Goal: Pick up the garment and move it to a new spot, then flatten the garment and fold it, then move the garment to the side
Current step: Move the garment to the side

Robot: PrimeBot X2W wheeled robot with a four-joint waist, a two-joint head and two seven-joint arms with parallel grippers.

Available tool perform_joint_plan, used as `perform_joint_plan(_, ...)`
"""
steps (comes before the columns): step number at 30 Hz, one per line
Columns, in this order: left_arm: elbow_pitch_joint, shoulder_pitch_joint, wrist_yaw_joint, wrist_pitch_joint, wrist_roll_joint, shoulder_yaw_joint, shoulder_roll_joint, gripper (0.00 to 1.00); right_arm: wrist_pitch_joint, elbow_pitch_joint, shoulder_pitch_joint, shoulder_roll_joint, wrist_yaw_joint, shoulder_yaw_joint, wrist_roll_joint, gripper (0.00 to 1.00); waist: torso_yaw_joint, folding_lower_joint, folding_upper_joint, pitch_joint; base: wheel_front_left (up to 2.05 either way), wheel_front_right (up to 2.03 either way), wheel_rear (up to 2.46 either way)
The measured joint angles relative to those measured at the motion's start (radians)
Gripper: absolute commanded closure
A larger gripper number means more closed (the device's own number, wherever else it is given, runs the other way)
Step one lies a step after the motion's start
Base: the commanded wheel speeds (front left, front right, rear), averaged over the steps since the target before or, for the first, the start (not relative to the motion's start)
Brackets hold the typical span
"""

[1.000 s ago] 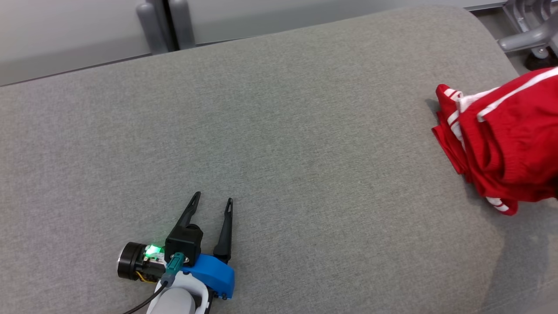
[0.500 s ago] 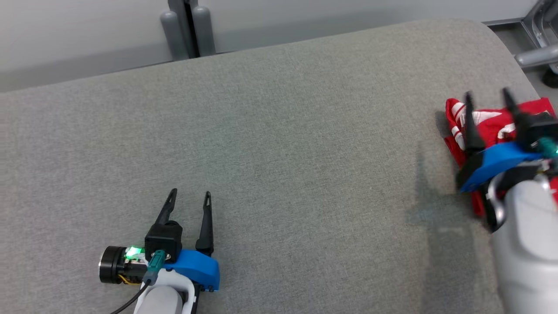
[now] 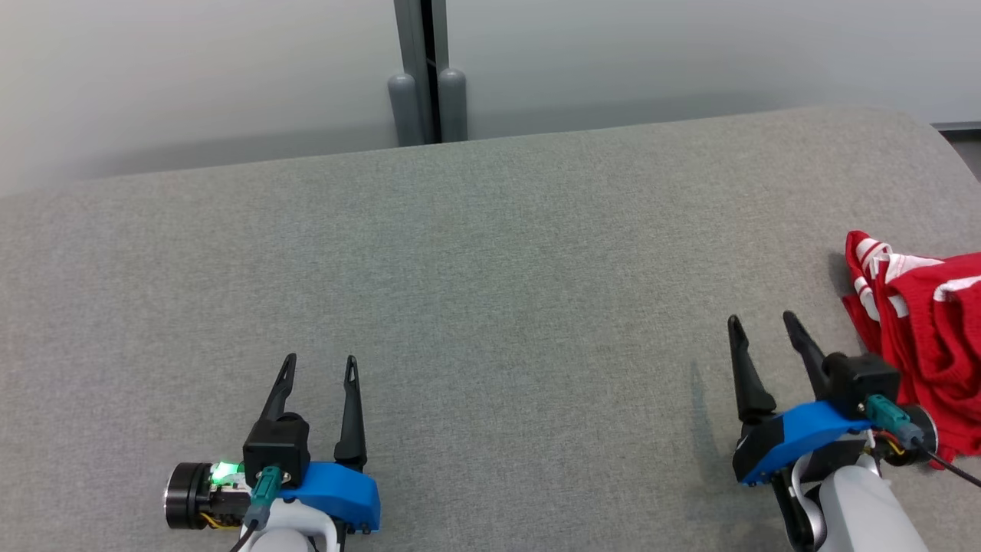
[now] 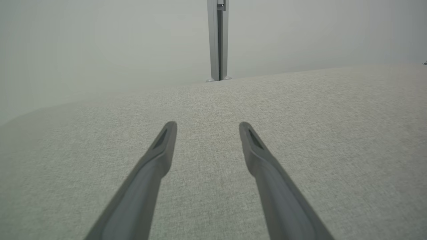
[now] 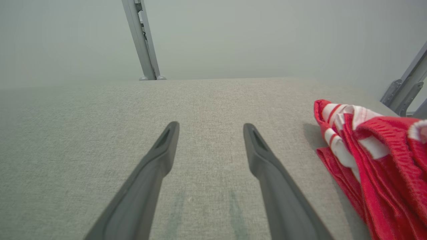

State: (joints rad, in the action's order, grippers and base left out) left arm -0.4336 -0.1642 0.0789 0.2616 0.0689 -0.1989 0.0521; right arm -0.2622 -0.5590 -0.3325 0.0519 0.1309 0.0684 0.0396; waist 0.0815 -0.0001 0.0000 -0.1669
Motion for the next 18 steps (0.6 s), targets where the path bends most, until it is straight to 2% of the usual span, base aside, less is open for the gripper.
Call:
perform_joint_plan(8, 0.01, 0.044, 0.022, 0.0, 0.012, 0.032, 0.0, 0.0, 0.0, 0.009, 0.057, -0.001, 0.0, -0.048, 0.026, 0.0, -0.042, 0.0, 0.0, 0.045, 0.0, 0.0, 0.0)
perform_joint_plan(15, 0.017, 0.07, 0.016, 0.0, 0.009, 0.061, 0.0, 0.0, 0.0, 0.021, 0.074, -0.002, 0.0, -0.06, 0.052, 0.0, -0.068, 0.0, -0.0001, 0.094, 0.0, 0.0, 0.0)
perform_joint_plan(18, 0.02, 0.09, -0.001, 0.0, 0.018, 0.073, 0.0, 0.0, 0.0, 0.022, 0.082, -0.002, 0.0, -0.072, 0.062, 0.0, -0.071, 0.0, -0.0001, 0.118, 0.0, 0.0, 0.0)
